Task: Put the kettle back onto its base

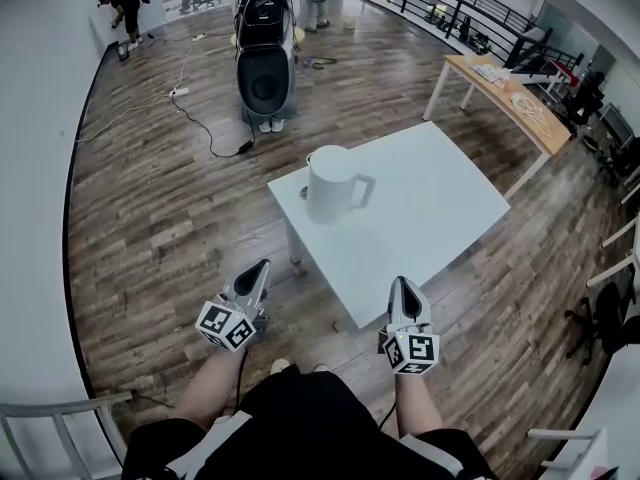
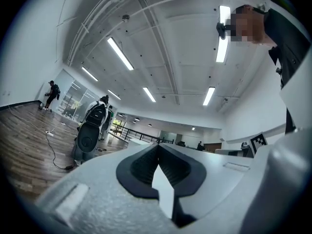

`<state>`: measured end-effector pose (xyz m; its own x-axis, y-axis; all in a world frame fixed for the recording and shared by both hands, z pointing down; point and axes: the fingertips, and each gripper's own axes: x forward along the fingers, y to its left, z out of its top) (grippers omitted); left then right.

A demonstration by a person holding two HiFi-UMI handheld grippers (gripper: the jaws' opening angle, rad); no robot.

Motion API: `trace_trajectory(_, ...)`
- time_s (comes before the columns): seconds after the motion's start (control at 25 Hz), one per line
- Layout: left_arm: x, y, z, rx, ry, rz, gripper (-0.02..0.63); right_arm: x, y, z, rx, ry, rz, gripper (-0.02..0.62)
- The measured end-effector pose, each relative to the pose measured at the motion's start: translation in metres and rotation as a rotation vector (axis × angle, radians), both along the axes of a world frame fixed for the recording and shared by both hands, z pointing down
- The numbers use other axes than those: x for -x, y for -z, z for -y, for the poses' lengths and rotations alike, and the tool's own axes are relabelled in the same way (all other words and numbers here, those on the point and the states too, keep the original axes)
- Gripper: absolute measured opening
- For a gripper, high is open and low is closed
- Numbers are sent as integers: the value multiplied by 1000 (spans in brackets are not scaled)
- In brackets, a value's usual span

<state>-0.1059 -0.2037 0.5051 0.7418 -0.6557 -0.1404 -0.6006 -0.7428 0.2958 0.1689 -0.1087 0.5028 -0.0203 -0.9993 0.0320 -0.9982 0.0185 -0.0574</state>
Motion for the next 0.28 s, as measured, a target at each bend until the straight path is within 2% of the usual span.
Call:
trace_trajectory(0.12, -6, -3, 2, 9, -12, 1, -3, -10, 2, -1, 1, -21, -8, 5)
trace_trajectory(0.28, -11, -5, 5, 46, -27, -38, -3, -17, 2, -2, 2, -42, -6, 5)
